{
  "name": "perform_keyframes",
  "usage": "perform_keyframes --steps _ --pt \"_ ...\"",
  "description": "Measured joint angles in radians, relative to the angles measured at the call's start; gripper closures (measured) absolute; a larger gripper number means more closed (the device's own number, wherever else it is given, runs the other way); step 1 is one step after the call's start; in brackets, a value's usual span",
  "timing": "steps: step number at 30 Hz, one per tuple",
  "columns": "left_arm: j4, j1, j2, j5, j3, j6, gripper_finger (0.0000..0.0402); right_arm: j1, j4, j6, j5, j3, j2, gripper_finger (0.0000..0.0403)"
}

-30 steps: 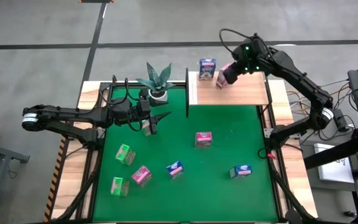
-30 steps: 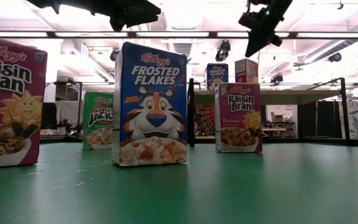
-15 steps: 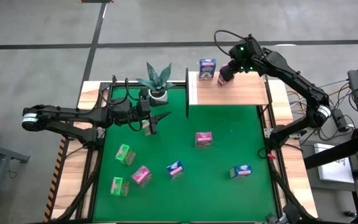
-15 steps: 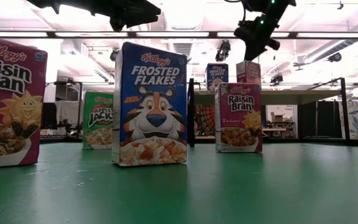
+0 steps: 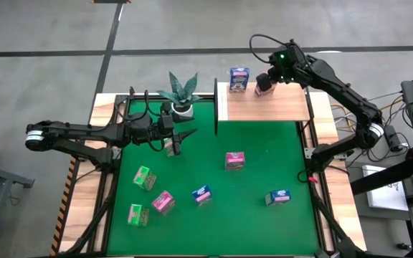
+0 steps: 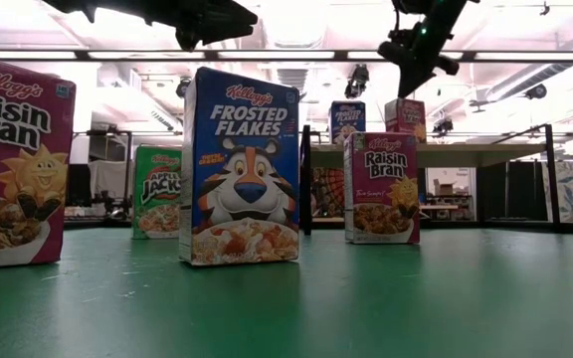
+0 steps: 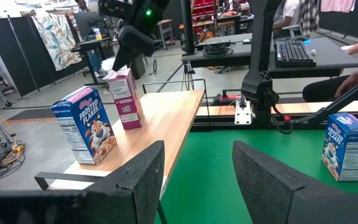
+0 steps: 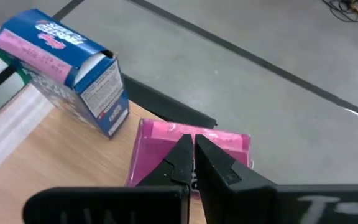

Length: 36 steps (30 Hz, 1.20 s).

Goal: Stack cereal on shelf
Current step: Put the top left pink cereal box on the shelf

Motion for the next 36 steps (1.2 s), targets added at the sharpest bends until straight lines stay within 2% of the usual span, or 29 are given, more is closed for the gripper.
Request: perform_keyframes --steps 3,9,11,14,19,36 --pt "0.000 0.000 0.000 0.000 0.000 0.000 0.0228 0.000 -0.010 -0.001 -0.023 0.022 -0.013 0.0394" --pt "0.000 0.000 0.000 0.000 0.000 0.000 0.0228 0.001 -0.153 -0.063 -0.285 0.052 -0.020 0.0394" --pt "0.000 0.000 0.000 0.000 0.000 0.000 0.0229 0.002 -0.215 -0.072 -0.319 0.048 -0.020 0.0394" --pt "0.000 0.000 0.000 0.000 0.000 0.000 0.0229 0.005 -0.260 -0.077 -0.276 0.027 -0.019 0.0394" --pt "0.000 0.000 0.000 0.000 0.000 0.000 0.0229 0.007 -0.225 -0.076 -0.166 0.003 -0.013 0.0394" --pt "-0.004 0.000 0.000 0.000 0.000 0.005 0.0229 0.008 -0.095 -0.067 -0.155 -0.001 0.079 0.0394"
